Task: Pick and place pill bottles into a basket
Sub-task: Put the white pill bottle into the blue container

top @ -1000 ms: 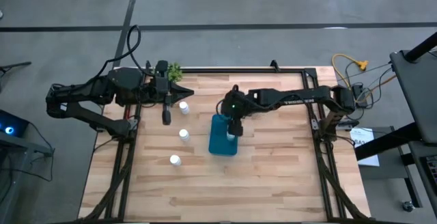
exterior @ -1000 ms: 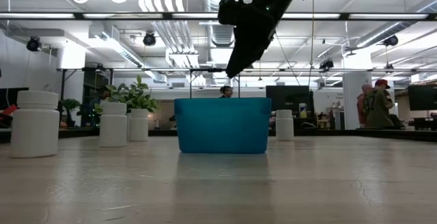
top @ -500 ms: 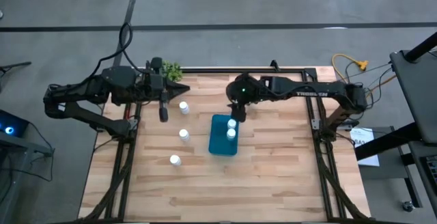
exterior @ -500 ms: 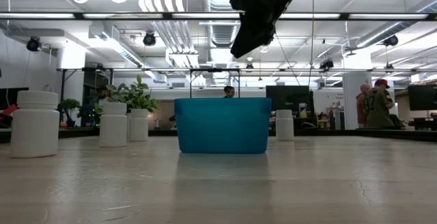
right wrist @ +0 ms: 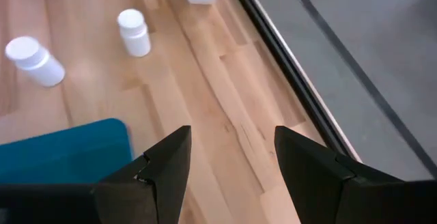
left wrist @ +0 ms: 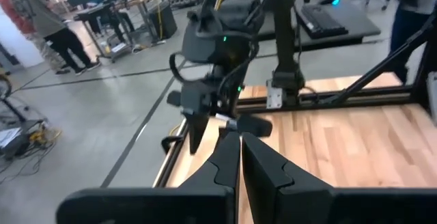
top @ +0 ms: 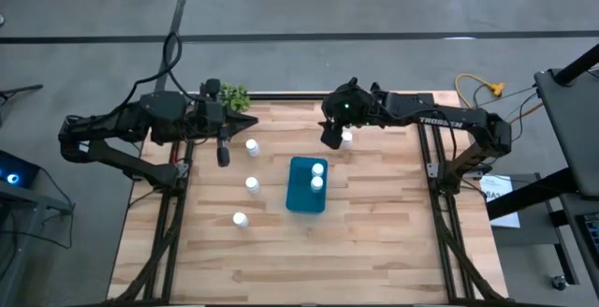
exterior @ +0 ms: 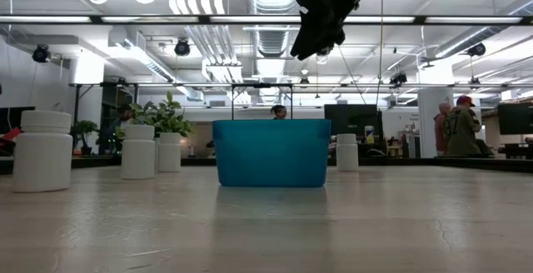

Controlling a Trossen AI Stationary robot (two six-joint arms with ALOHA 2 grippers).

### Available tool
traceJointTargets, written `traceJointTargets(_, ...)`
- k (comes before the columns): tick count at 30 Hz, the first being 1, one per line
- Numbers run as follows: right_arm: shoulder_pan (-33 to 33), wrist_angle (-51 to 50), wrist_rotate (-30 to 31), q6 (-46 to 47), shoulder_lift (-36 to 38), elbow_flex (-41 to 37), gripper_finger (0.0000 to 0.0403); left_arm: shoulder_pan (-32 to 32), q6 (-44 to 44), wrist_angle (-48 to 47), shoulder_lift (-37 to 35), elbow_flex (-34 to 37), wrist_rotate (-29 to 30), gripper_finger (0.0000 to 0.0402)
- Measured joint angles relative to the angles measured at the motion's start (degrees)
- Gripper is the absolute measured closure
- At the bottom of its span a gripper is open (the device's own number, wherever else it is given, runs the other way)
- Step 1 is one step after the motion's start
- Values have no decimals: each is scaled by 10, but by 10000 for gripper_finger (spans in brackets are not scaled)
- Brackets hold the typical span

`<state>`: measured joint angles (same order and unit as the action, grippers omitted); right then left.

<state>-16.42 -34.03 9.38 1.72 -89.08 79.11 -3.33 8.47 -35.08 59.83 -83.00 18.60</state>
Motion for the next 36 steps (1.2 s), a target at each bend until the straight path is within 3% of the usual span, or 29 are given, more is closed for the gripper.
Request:
traceJointTargets(6,-23,-20,-2,7,0,0,199,0,-1,-38,-2,0,16,402)
traceJointTargets(11,-55,-121,-8,16,0,14,199,0,-2,-46,-3,0,16,402)
traceJointTargets(16,-92,-200,-59,26,0,29,199,0,-2,-46,-4,0,17,402)
traceJointTargets(22,-114,-200,-85,23,0,30,199,0,-38,-112,-18,0,17,402)
traceJointTargets(28,-113,-151,-109,11,0,30,199,0,-50,-116,-89,16,10,402)
traceJointTargets(31,-114,-119,-113,12,0,30,199,0,-51,-72,-142,61,-1,402)
traceJointTargets(36,-114,-90,-115,13,0,30,199,0,-52,138,-254,204,-38,402)
